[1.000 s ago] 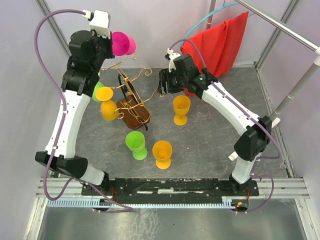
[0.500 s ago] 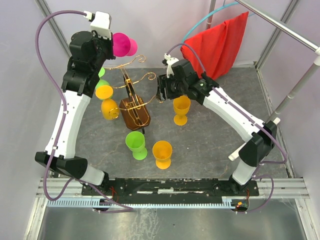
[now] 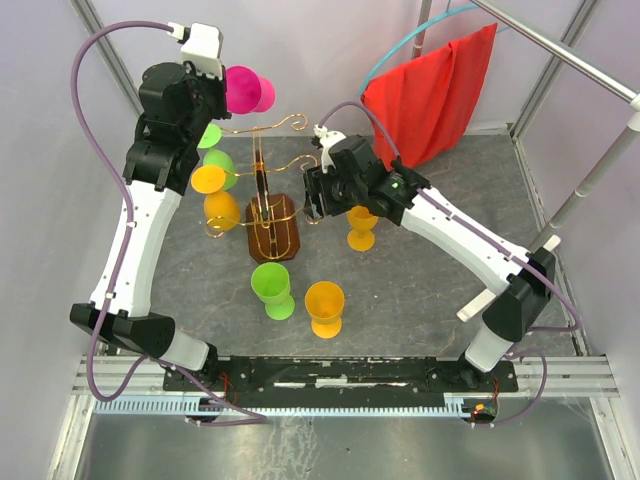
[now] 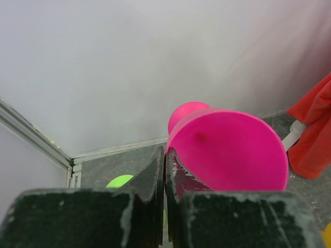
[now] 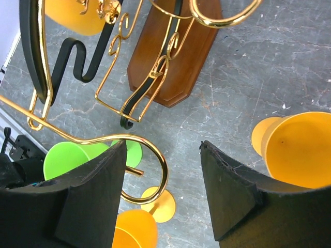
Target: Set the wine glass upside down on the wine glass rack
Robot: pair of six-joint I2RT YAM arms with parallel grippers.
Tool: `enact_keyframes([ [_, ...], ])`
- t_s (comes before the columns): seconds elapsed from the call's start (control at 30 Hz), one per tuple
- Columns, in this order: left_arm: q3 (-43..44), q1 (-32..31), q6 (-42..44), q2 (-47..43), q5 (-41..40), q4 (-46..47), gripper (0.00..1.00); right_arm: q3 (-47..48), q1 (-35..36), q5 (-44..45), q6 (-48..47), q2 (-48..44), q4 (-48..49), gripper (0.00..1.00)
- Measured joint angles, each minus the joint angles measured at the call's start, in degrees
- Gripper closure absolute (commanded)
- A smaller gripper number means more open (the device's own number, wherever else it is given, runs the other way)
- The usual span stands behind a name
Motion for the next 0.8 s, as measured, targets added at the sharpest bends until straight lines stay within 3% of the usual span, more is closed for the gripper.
enact_keyframes([
  [0.33,-1.27,0.22,-0.13,-0.33,1.11,0.52,0.97,0.0,3.98,0.96,1.2,-0.2,-0.15,0.32],
  [0.8,-2.86,0.22,-2.4,-0.66,3.19,1.9,0.97,0.55,4.57,4.85,0.74,-8.79,-3.74,0.16],
])
